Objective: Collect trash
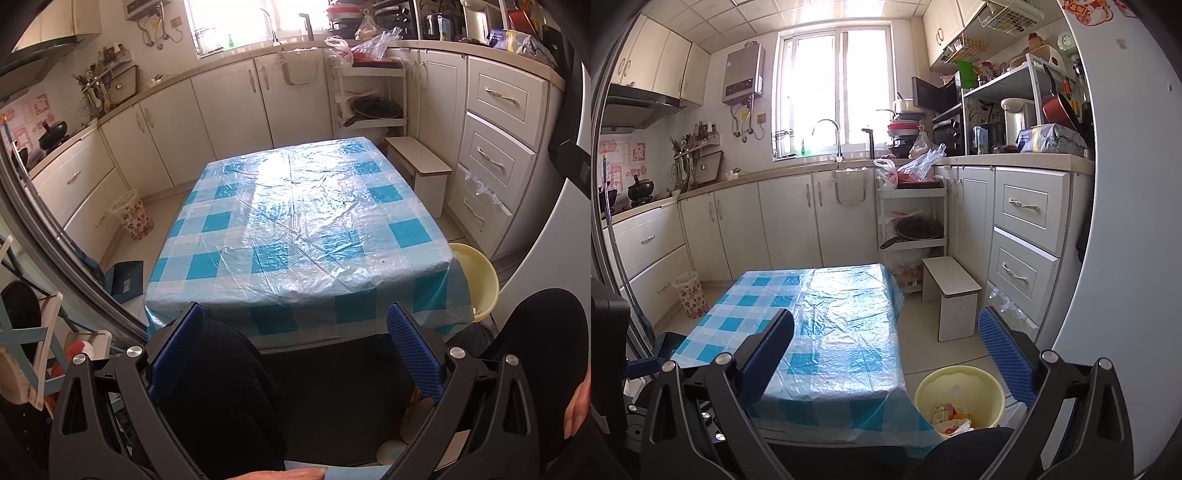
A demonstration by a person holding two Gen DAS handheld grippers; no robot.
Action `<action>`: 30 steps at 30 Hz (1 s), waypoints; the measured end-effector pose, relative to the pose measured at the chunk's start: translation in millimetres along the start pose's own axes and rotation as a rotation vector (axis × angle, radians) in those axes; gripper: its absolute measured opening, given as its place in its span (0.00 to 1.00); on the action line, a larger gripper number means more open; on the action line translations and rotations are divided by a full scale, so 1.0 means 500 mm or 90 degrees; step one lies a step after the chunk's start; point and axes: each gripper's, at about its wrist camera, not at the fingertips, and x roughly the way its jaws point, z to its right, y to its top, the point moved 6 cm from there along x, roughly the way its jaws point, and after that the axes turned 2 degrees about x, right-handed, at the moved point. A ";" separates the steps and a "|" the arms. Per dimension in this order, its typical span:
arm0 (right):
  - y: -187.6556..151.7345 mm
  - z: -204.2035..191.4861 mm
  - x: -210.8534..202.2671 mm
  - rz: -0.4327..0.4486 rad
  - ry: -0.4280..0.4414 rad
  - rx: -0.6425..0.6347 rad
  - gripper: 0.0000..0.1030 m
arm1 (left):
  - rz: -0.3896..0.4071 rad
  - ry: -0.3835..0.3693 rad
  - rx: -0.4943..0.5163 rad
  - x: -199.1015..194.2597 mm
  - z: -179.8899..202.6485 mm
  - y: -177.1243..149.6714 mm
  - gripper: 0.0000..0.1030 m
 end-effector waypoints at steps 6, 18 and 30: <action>-0.003 -0.006 0.000 -0.002 0.003 -0.006 0.93 | -0.001 0.000 -0.004 -0.002 -0.002 0.001 0.93; -0.008 -0.018 0.006 -0.010 0.006 -0.015 0.93 | -0.004 -0.002 -0.015 0.001 -0.011 0.000 0.93; -0.007 -0.027 0.010 -0.012 0.007 -0.022 0.93 | -0.005 -0.002 -0.015 0.002 -0.013 0.000 0.93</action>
